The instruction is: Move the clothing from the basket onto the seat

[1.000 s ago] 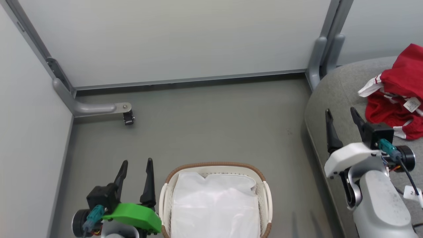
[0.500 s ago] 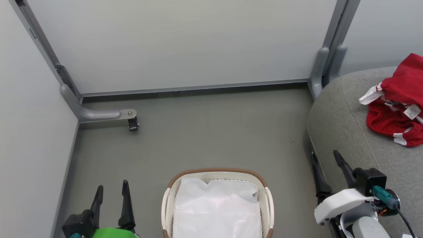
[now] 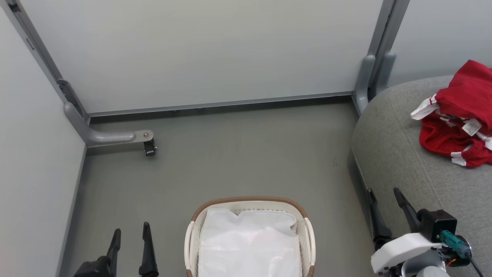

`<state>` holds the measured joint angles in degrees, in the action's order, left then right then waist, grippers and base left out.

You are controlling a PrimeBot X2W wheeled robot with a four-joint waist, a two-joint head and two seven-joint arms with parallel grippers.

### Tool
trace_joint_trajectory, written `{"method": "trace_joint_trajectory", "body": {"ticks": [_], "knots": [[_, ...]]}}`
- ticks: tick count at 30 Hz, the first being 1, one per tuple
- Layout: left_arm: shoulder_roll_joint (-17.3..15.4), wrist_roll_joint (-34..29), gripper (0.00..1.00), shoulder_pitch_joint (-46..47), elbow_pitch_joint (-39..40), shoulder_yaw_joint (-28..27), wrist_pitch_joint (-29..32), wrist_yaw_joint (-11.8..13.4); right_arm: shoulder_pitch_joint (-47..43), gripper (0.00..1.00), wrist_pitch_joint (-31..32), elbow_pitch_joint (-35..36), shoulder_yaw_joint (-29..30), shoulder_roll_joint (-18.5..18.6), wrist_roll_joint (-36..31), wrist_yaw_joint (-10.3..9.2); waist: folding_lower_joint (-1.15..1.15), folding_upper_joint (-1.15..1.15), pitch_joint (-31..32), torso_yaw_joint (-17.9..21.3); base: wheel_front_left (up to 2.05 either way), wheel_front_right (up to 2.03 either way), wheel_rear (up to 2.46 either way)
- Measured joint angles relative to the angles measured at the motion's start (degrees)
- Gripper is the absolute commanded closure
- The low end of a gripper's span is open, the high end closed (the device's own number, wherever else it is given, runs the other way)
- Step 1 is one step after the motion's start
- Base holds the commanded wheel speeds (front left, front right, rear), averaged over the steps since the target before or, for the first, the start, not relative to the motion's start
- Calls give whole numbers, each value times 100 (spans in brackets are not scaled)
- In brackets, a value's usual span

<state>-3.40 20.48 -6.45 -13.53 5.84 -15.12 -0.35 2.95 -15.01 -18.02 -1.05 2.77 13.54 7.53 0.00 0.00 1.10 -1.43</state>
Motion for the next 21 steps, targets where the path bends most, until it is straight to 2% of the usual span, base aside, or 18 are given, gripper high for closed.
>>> {"method": "trace_joint_trajectory", "body": {"ticks": [21], "knots": [[35, -30, 0, 14, -142, -30, 0, -42, 16, 0, 0, -68, 8, 0, -5, 0, 0, 0, -43, 0, 0, 0, 0]]}}
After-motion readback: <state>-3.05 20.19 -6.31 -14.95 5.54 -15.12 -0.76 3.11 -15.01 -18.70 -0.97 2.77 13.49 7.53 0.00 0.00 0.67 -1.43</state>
